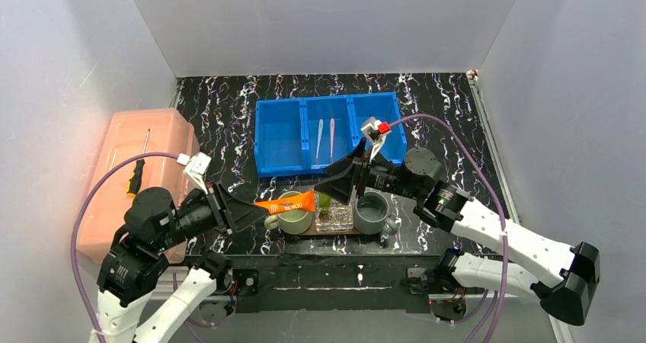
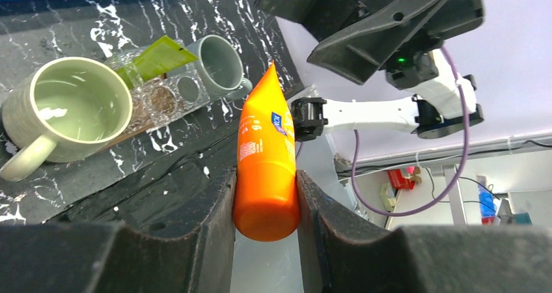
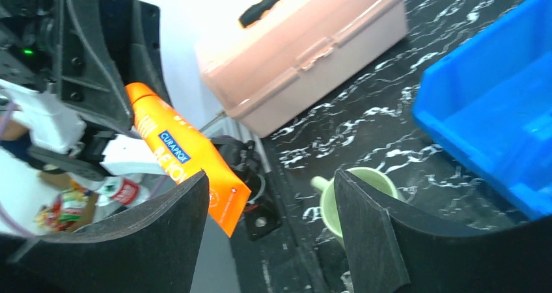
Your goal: Prepare toiletry sets of a toothbrush and toothpaste on the tray
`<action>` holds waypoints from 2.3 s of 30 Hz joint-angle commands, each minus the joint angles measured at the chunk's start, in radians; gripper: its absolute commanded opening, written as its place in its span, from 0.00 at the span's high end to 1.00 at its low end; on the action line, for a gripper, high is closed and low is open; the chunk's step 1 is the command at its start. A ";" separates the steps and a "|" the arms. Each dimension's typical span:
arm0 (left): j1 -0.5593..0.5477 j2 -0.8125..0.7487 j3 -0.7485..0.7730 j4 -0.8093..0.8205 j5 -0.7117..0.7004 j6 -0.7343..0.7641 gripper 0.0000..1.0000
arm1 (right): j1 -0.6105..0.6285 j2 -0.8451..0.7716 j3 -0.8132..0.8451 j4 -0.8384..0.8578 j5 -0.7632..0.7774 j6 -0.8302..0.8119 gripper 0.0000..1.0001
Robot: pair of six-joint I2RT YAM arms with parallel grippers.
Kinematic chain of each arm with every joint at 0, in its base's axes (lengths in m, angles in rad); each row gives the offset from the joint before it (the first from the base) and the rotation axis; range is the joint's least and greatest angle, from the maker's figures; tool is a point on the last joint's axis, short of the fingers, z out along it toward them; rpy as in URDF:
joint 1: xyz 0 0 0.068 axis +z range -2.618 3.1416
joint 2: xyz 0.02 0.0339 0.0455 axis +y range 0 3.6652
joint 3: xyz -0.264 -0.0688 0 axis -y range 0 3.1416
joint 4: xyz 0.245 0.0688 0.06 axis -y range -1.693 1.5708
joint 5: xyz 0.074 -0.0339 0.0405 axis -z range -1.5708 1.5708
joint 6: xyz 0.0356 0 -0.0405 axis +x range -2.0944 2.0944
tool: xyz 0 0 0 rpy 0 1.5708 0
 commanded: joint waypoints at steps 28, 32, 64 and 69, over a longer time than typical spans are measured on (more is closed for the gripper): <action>-0.002 -0.031 -0.098 0.352 0.141 -0.097 1.00 | -0.002 0.047 -0.172 0.669 -0.313 0.376 0.39; -0.002 -0.023 -0.106 0.364 0.143 -0.096 1.00 | -0.002 0.046 -0.174 0.672 -0.321 0.377 0.45; -0.002 -0.010 -0.172 0.283 0.093 -0.004 0.10 | -0.001 -0.036 -0.173 0.578 -0.289 0.321 0.99; -0.002 0.001 -0.090 0.154 0.031 0.100 0.02 | 0.000 -0.063 -0.038 0.172 -0.232 0.124 0.99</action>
